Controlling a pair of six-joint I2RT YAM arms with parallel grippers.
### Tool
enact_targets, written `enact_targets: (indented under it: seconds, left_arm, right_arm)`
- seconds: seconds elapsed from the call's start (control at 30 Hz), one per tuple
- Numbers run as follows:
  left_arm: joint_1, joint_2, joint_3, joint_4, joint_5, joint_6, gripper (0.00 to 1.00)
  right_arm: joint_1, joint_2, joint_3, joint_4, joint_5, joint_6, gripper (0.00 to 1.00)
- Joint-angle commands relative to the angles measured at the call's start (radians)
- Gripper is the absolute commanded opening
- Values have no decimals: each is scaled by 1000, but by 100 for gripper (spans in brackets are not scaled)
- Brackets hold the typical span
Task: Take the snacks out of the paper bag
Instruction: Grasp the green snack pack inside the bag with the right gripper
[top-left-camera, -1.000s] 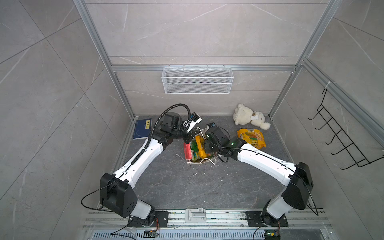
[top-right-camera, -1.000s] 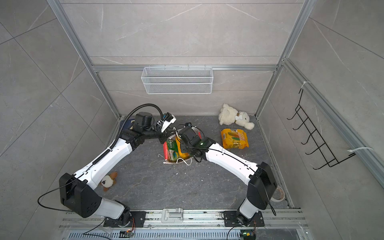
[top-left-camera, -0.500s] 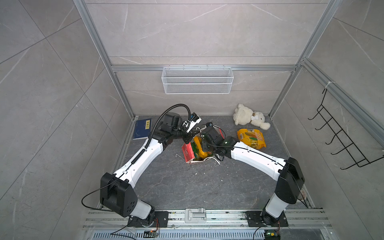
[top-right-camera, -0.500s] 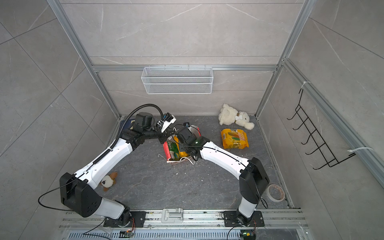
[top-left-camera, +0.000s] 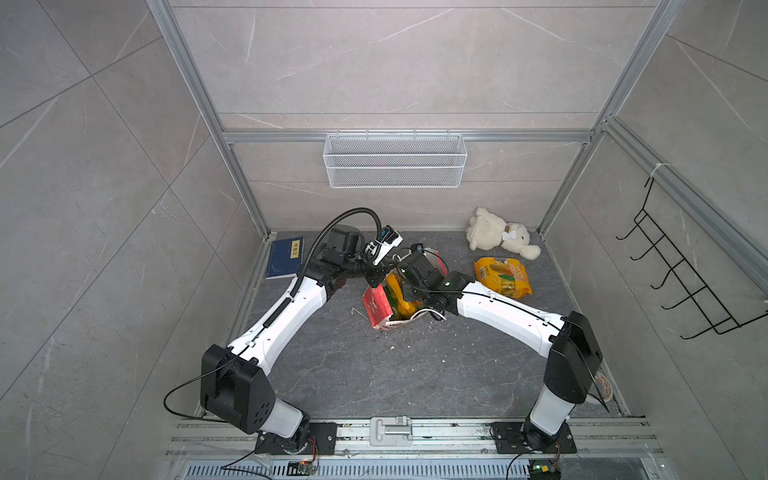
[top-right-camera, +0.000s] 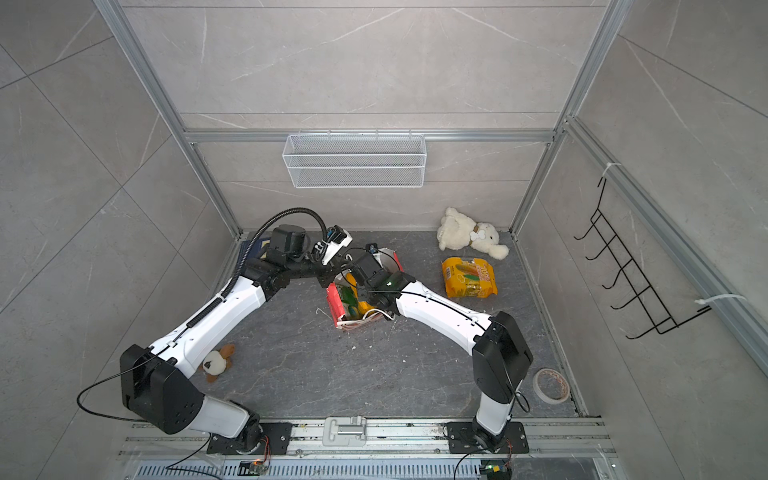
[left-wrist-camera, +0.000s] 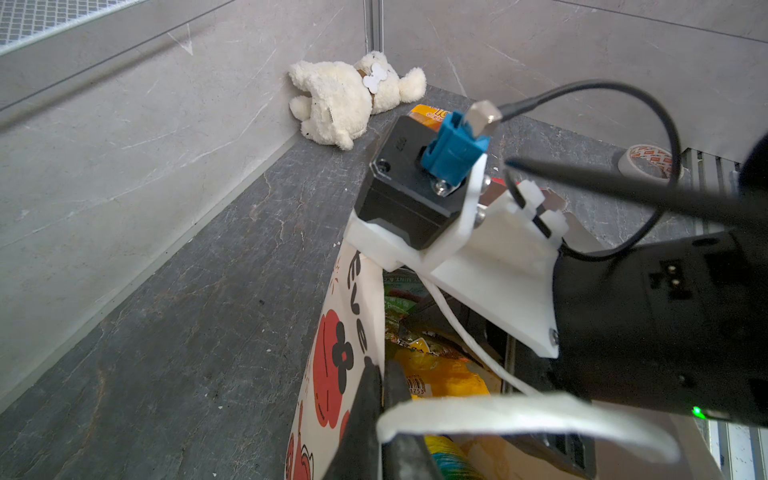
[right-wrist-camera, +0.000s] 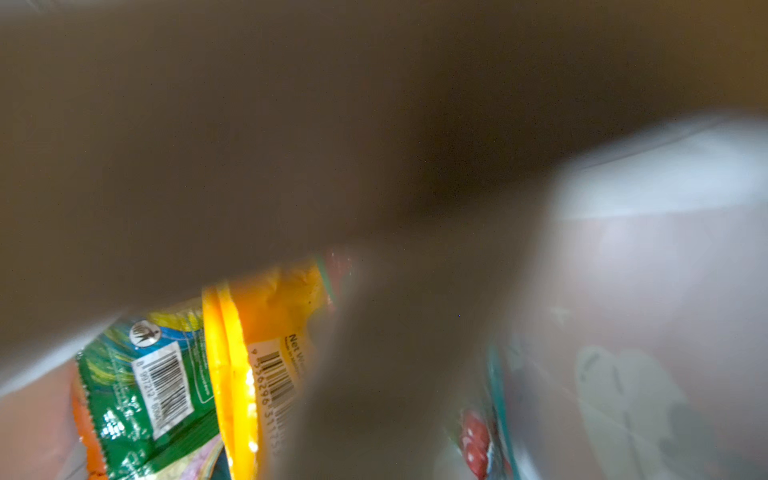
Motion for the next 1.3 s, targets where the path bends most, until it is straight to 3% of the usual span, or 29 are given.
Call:
enact_targets:
  seconds: [0.0, 0.6, 0.93, 1.27]
  left_arm:
    - [-15, -7, 16, 133, 69, -19, 0]
    - [-15, -8, 13, 154, 13, -37, 0]
    - [-15, -16, 5, 176, 0, -38, 0]
    - [-15, 10, 43, 201, -94, -111, 0]
  right_arm:
    - [-1, -5, -19, -30, -9, -13, 2]
    - [-2, -196, -33, -9, -123, -96, 0]
    - [-24, -225, -36, -22, -172, -94, 0]
    - [-31, -296, 36, -76, -370, -382, 0]
